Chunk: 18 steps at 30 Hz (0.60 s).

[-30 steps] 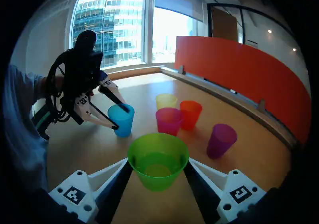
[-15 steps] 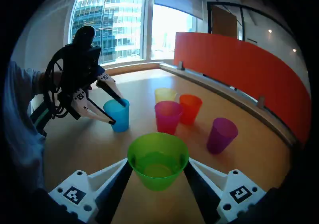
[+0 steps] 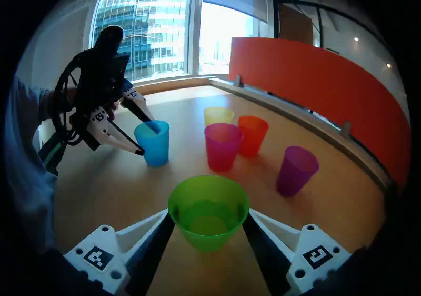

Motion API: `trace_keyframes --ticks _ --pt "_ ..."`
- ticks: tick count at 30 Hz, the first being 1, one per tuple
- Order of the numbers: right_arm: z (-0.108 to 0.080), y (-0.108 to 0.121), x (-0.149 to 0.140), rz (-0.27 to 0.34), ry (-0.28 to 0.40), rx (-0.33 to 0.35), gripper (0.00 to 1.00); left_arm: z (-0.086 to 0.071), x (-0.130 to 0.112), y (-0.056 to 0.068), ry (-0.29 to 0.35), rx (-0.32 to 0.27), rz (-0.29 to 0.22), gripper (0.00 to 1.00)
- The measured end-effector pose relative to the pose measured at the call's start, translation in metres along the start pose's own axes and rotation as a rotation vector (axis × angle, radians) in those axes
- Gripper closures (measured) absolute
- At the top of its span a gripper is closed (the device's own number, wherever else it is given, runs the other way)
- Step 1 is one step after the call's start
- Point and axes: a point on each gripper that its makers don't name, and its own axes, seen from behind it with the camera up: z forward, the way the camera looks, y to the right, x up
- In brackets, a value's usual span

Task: Pour water

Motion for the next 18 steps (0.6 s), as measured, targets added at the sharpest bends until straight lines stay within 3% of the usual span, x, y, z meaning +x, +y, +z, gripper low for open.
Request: trace_keyframes --ticks 18 --pt "0.009 0.003 -0.014 0.004 -0.024 -0.009 0.11 -0.016 -0.018 0.006 -0.021 0.005 0.003 0.07"
